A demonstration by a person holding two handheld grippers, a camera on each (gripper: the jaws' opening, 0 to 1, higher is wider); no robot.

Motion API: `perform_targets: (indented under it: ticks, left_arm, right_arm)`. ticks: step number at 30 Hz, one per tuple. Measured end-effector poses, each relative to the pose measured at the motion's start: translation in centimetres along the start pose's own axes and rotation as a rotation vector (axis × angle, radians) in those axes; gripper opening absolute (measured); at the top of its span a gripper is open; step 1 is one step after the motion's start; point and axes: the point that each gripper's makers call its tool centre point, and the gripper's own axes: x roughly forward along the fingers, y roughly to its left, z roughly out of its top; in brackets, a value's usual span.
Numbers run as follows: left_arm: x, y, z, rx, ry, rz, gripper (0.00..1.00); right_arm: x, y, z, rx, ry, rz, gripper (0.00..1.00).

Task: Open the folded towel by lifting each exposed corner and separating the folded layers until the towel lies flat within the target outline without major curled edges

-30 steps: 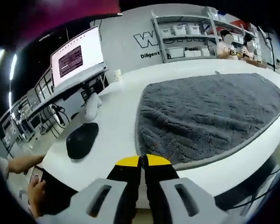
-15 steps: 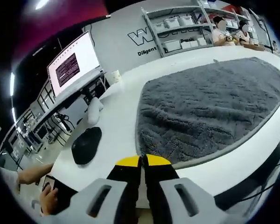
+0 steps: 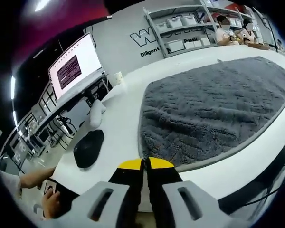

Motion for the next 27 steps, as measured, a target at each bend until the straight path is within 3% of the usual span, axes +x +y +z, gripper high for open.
perform_targets:
  ticks: [11, 13, 19, 27]
  left_arm:
    - [0.09, 0.05, -0.01, 0.006, 0.004, 0.000, 0.02]
    - [0.13, 0.09, -0.03, 0.006, 0.003, -0.001, 0.02]
    - [0.12, 0.09, -0.04, 0.005, 0.001, 0.000, 0.02]
    - [-0.02, 0.24, -0.14, 0.037, 0.015, 0.017, 0.02]
  right_arm:
    - [0.34, 0.08, 0.13, -0.002, 0.053, 0.034, 0.00]
    - [0.38, 0.28, 0.05, -0.055, 0.079, 0.050, 0.00]
    - [0.38, 0.49, 0.00, -0.076, 0.082, 0.055, 0.00]
    - [0.14, 0.68, -0.07, -0.207, 0.100, -0.019, 0.00]
